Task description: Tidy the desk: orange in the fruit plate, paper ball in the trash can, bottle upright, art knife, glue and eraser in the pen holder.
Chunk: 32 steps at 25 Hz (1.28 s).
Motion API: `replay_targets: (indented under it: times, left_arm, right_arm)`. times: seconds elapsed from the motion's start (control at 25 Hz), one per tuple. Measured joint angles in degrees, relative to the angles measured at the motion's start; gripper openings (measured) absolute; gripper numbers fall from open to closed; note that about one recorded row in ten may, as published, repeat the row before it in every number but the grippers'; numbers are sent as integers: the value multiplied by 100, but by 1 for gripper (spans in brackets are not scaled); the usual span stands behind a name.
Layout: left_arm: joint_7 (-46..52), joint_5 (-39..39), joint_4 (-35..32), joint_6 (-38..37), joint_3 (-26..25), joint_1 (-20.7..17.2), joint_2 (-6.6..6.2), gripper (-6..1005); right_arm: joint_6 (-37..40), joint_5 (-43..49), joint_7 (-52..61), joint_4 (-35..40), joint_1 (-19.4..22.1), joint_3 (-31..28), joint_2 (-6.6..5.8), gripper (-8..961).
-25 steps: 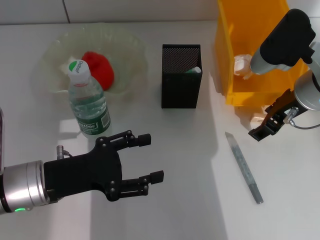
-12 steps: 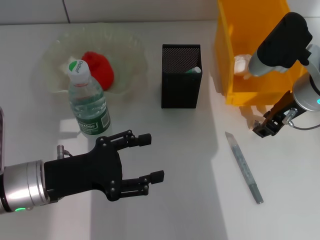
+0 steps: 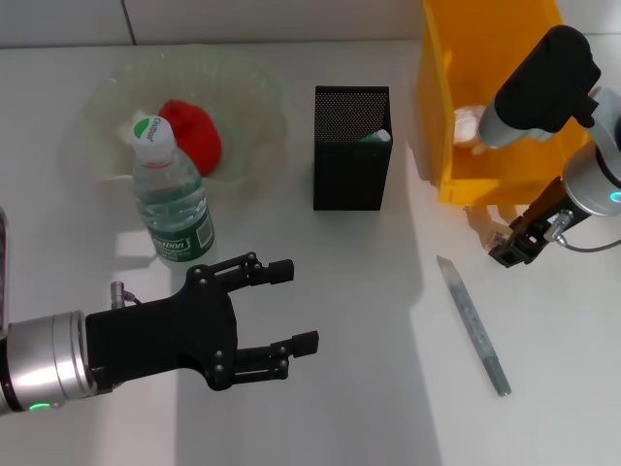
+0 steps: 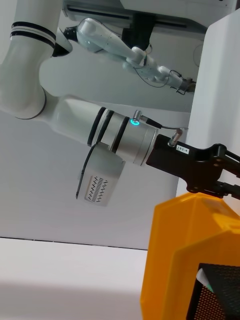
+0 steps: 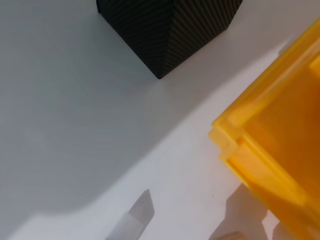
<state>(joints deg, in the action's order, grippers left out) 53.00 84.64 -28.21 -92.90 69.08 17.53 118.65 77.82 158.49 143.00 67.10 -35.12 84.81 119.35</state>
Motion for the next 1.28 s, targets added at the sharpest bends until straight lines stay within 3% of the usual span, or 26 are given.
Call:
replay_targets:
  times: [0.16, 0.52, 0.76, 1.0, 1.16, 1.28]
  left_arm:
    - [0, -2, 0, -2, 0, -8, 0, 800]
    - [-8, -8, 0, -10, 0, -40, 0, 800]
    - [6, -11, -4, -10, 0, -21, 0, 800]
    - [27, -10, -21, -10, 0, 1, 0, 800]
    - [20, -10, -27, -9, -8, 4, 0, 800]
    - [4, -9, -25, -12, -21, 4, 0, 800]
  right_arm:
    - [-20, -40, -23, -82, -30, -38, 0, 444]
    - [106, -90, -45, 80, -11, -42, 0, 256]
    - [865, -517, -46, 1207, 134, -132, -10, 243]
    - [1755, -785, 166, 2726, 81, -627, -8, 247]
    - [1782, -862, 224, 3167, -130, -988, -12, 250]
    - [1466, -875, 233, 2979, -344, -1109, -12, 252]
